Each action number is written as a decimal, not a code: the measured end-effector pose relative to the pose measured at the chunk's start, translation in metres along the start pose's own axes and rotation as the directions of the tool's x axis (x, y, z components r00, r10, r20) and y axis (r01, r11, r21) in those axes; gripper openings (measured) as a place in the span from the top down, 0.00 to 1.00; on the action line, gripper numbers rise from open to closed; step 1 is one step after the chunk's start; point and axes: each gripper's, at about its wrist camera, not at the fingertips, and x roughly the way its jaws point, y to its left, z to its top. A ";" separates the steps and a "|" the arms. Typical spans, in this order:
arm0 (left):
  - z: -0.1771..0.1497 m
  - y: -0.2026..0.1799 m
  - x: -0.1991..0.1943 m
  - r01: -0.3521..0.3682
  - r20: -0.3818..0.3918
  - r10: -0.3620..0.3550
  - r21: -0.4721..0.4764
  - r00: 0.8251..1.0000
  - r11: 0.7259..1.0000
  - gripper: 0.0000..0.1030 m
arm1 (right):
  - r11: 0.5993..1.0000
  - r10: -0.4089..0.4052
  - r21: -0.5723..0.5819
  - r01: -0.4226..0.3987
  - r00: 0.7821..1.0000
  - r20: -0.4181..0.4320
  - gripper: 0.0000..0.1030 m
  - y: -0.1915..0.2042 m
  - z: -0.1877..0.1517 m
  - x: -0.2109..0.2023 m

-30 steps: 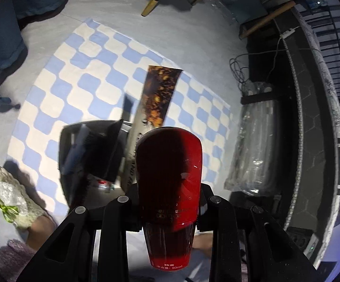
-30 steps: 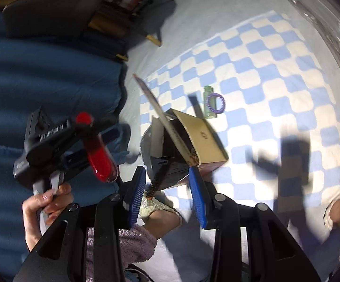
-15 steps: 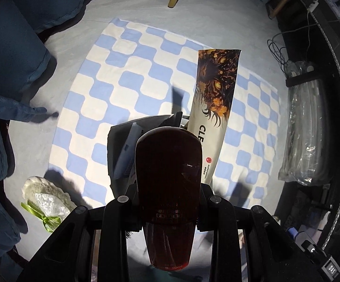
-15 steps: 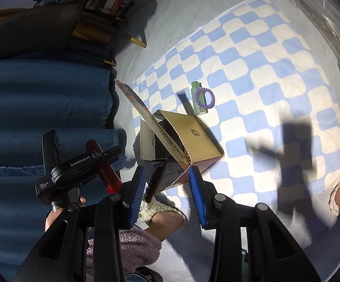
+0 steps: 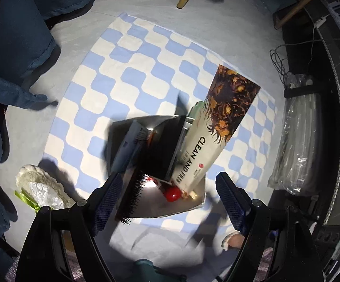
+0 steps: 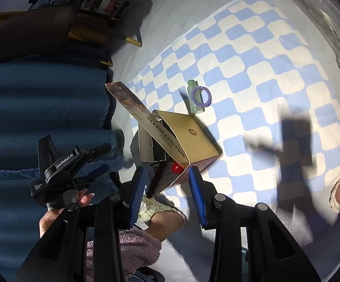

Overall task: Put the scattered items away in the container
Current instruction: 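Lower the red tube into the white box with the left gripper and open, then move the right gripper to the purple coil bracelet and close on it, then lift the purple bracelet with the right gripper toward the left gripper, then grasp the purple bracelet with the left gripper while the right gripper releases it, then lower the purple bracelet into the white box with the left gripper and open, then move the right gripper to the green bottle and close on it, then lift the green bottle with the right gripper toward the left gripper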

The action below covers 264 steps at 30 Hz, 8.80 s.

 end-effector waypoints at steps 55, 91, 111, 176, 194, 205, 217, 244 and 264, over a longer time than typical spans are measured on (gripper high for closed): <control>0.023 0.016 -0.074 0.450 -0.029 -0.451 -0.024 0.892 0.893 0.22 | 0.901 0.005 0.434 0.023 0.998 -0.064 0.99 -0.117 0.147 0.236; 0.033 0.037 -0.064 0.404 -0.058 -0.408 -0.070 0.911 0.912 0.22 | 0.889 -0.402 0.141 0.435 0.891 -0.212 0.92 -0.136 0.137 0.225; -0.018 -0.084 -0.018 0.301 -0.251 -0.237 0.261 0.938 0.917 0.22 | 0.997 0.026 0.066 -0.026 1.000 0.007 0.91 -0.029 0.048 -0.005; -0.008 0.002 -0.004 0.006 -0.107 0.019 0.229 0.994 0.973 0.94 | 0.908 0.393 0.175 -0.381 0.919 -0.039 0.89 0.006 0.013 0.024; -0.010 0.014 -0.021 0.141 -0.154 -0.124 0.102 0.980 0.985 0.13 | 0.935 0.303 0.201 -0.291 0.953 -0.026 0.77 -0.007 0.018 0.032; 0.003 0.011 -0.089 0.340 -0.079 -0.335 0.068 0.939 0.938 0.13 | 0.982 -0.029 0.181 0.045 0.995 -0.093 0.64 -0.062 0.068 0.090; 0.050 0.032 -0.112 0.396 0.028 -0.396 0.000 0.918 0.918 0.13 | 0.979 -0.094 0.150 0.141 0.954 -0.284 0.57 -0.061 0.162 0.209; 0.065 0.085 -0.077 0.482 0.034 -0.492 -0.269 0.870 0.834 0.13 | 0.846 -0.419 -0.464 0.262 0.865 -0.275 0.65 0.004 0.198 0.352; 0.037 0.047 -0.067 0.419 -0.085 -0.433 -0.143 0.897 0.897 0.13 | 0.792 -0.608 -0.295 0.535 0.736 -0.297 0.54 -0.181 0.041 0.192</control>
